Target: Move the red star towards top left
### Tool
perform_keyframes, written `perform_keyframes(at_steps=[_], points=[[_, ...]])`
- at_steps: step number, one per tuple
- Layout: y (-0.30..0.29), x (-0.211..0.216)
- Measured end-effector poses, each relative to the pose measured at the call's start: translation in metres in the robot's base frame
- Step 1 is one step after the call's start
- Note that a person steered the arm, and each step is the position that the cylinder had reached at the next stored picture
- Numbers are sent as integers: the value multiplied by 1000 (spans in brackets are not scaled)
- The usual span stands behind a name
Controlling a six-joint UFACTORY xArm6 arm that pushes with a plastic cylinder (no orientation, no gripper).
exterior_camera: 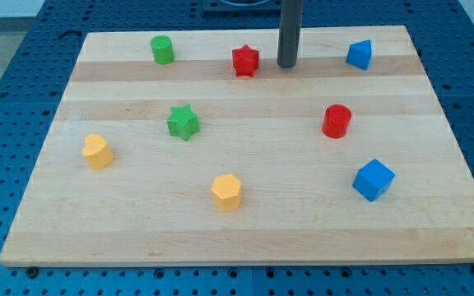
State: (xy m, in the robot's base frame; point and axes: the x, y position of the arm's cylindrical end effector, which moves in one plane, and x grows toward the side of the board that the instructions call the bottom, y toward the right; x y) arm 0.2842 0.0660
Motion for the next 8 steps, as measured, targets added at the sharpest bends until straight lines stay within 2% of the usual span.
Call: perform_keyframes(at_steps=[2, 3, 4, 8], points=[[-15, 4], [-74, -16], [-122, -8], [-120, 2]])
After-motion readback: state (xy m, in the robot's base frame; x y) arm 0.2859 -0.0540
